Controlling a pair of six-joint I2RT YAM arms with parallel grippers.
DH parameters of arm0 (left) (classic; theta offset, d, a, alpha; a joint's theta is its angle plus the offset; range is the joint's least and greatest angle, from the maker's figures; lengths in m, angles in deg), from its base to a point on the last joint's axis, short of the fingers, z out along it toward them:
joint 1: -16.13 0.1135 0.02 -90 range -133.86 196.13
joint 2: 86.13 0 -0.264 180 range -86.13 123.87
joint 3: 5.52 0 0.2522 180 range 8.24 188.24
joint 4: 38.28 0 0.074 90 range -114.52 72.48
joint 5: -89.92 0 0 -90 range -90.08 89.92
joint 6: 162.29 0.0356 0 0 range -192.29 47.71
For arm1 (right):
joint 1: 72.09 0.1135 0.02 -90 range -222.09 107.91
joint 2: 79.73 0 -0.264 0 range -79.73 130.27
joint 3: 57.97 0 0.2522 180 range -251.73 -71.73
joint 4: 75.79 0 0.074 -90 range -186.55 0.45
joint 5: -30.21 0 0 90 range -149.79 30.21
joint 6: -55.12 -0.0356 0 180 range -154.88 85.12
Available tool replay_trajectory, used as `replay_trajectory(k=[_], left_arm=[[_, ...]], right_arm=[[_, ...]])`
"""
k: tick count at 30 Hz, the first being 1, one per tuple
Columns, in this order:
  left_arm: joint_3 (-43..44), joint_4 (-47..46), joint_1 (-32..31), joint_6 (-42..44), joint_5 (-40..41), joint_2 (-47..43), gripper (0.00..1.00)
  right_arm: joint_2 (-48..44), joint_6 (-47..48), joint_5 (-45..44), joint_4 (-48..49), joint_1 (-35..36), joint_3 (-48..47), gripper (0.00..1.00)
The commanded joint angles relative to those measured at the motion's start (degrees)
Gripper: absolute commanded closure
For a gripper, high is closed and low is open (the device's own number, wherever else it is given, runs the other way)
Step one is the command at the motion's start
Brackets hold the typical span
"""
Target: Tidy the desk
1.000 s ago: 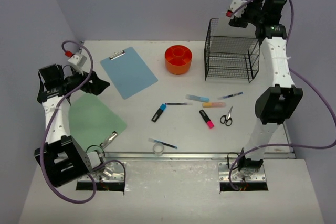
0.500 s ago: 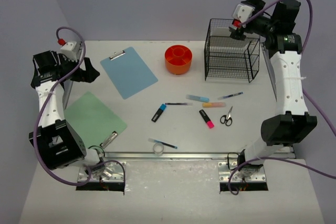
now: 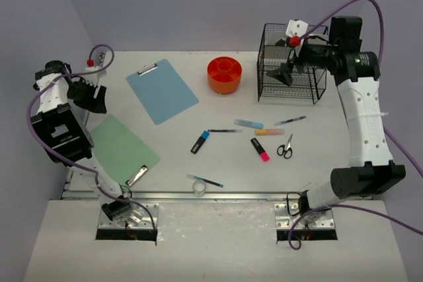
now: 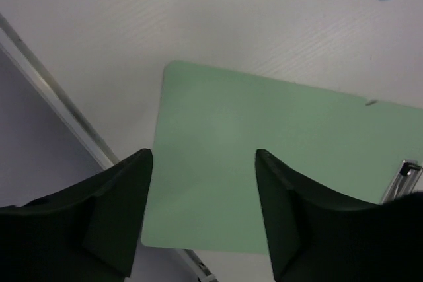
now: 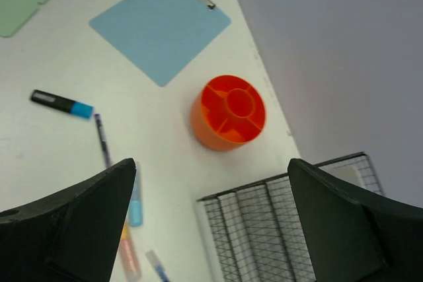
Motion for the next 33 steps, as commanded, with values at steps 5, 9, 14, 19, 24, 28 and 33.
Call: replay_trajectory(k=[5,9,14,19,24,28,33], left_arm=[[-25.1,-0.3,-0.2,10.7,1.4,-18.8,0.49],[-33.8,0.5,-1.2,12.9,1.7,-27.0,0.44],[-45.5,-2.7,-6.9,13.9,8.3,-38.4,0.35],[-55.2,-5.6,-16.7,8.5,13.8,-47.1,0.38],[-58.6,-6.2,-21.1,5.8,16.6,-48.0,0.41],[-61.7,-5.8,-23.8,4.8,18.0,-48.4,0.42],[-62.4,-6.5,-25.7,2.7,18.2,-48.6,0.42]], right_arm=[[-4.0,-13.9,1.8,1.5,1.9,14.3,0.01],[-4.7,-16.8,0.4,3.5,1.9,19.9,0.03],[-5.9,-19.7,-0.5,5.8,1.9,25.3,0.04],[-6.8,-19.9,-1.6,7.4,1.9,27.8,0.04],[-6.8,-19.0,-2.5,6.5,1.9,27.8,0.04],[-6.2,-18.9,-3.0,6.6,1.9,28.0,0.04],[-5.5,-18.8,-3.3,6.8,1.9,28.1,0.04]])
